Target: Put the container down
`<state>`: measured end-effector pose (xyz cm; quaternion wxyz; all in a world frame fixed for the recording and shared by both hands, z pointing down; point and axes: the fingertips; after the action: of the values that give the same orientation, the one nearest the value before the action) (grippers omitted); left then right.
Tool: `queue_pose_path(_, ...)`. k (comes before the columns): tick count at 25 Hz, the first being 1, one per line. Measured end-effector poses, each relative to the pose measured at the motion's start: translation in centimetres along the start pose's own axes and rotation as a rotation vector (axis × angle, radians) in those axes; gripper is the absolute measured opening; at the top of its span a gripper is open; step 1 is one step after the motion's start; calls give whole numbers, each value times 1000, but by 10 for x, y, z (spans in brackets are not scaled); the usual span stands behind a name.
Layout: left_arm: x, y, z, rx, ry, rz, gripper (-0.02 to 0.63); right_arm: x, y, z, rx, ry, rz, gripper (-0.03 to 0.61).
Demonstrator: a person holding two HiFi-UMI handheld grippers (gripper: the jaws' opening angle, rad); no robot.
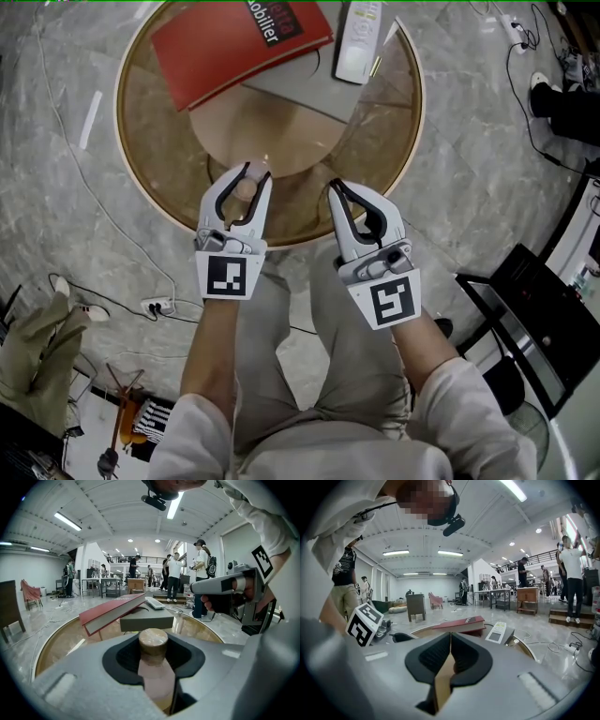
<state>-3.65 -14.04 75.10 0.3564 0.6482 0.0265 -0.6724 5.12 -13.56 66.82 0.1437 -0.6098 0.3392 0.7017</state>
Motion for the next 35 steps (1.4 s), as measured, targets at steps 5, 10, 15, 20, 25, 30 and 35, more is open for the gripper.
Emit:
queue_pose_path(5,0,2,-3,-16,46,-5,129,-7,1,0,5,0,3,8)
queue_pose_path(10,-5,-2,-6,-16,65,-1,129,-12,0,1,7,3,4,8)
queue_pose_path(15,-5,-1,-6,-12,60,-9,130,-14,-1,-1,4,1,2,8)
queue_pose_path(20,-7,0,-4,-15,70,-8,132,-17,-1,-1,-2,3,3,8)
queue_pose_path(25,-6,-1,-5,-24,60,-19,150,-16,-3,-1,0,2,4,8)
queue_pose_path(30,-8,-3,-2,-20,38,-18,293,-15,-2,-3,-6,-1,1,6)
queue_pose_path(35,-7,-7,-1,-23,42,-13,293,-13,1,-2,-6,-1,-1,5)
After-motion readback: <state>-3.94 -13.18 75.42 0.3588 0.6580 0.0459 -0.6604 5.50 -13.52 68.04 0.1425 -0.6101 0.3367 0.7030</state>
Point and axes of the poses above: the fingertips, and each gripper's own axes: y forward along the fingers, z to its left, x out of its top, and after that the axes turned 7 degrees about -y, right-handed
